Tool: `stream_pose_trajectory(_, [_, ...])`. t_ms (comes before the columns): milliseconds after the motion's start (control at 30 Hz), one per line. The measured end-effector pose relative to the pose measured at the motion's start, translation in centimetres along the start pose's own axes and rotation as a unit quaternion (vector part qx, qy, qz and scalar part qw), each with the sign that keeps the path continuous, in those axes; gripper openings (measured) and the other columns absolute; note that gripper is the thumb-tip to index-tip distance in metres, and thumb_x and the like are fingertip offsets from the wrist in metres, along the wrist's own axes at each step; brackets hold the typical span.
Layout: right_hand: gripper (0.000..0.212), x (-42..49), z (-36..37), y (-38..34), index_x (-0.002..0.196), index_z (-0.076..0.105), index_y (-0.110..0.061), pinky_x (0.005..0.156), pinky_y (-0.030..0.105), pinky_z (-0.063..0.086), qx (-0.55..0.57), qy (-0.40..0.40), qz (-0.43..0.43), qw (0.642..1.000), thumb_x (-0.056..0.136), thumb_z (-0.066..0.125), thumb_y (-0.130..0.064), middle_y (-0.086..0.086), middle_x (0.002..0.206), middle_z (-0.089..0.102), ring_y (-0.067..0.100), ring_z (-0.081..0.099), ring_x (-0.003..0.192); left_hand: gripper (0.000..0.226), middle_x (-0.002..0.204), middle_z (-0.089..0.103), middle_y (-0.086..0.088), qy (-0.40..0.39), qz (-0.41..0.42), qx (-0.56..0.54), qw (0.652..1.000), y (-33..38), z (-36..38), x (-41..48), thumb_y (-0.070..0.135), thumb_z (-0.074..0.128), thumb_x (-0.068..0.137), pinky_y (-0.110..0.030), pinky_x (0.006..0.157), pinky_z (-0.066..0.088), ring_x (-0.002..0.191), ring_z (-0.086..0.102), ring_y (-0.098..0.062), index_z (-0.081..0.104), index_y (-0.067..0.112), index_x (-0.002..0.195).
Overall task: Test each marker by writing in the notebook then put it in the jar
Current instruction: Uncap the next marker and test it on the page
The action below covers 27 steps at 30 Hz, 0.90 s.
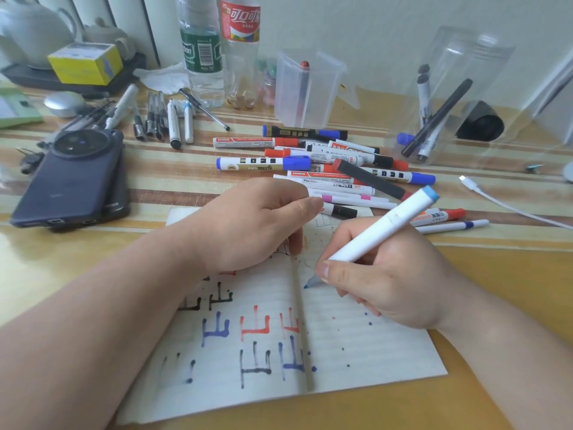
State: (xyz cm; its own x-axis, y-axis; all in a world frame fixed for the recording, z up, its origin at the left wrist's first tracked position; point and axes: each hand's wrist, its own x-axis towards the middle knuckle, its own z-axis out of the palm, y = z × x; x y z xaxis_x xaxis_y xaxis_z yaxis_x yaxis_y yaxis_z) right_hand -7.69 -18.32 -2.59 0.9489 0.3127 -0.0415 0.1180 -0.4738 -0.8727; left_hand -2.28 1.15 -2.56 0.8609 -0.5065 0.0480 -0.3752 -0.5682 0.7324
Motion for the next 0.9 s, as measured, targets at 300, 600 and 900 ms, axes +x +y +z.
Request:
stream_pose_trajectory(300, [0.018,0.1,0.1,0.5,0.069,0.062,-0.012,0.045,0.034,0.044,-0.016,0.046,-0.007,0.999,0.077,0.071,-0.025,0.015,0.057,0.057,0.018,0.054,0.049,0.046,0.059,0.061,0.019,0.002,0.010,-0.007,1.000,0.1,-0.1,0.0,0.039,0.044,0.104,-0.014,0.060,0.037,0.063,0.056,-0.002,0.065,0.014,0.073])
stream_pose_trajectory(600, [0.016,0.5,-0.1,0.7,0.066,0.060,-0.007,0.045,0.026,0.038,-0.048,0.038,0.004,0.998,0.068,0.066,-0.023,0.002,0.049,0.051,0.011,0.048,0.048,0.035,0.061,0.058,0.020,0.016,0.036,0.013,0.999,-0.3,-0.1,0.0,0.038,0.048,0.102,-0.014,0.058,0.037,0.062,0.053,-0.001,0.066,0.016,0.081])
stream_pose_trajectory(900, [0.010,1.0,-2.4,1.3,0.076,0.061,-0.005,0.041,0.015,0.024,0.350,0.126,-0.075,0.925,0.072,0.069,-0.009,0.010,0.055,0.045,0.017,0.036,0.046,0.014,0.079,0.058,0.020,0.079,0.118,0.031,0.989,-0.7,0.4,0.3,0.039,0.062,0.094,-0.020,0.061,0.043,0.069,0.055,-0.017,0.068,0.026,0.091])
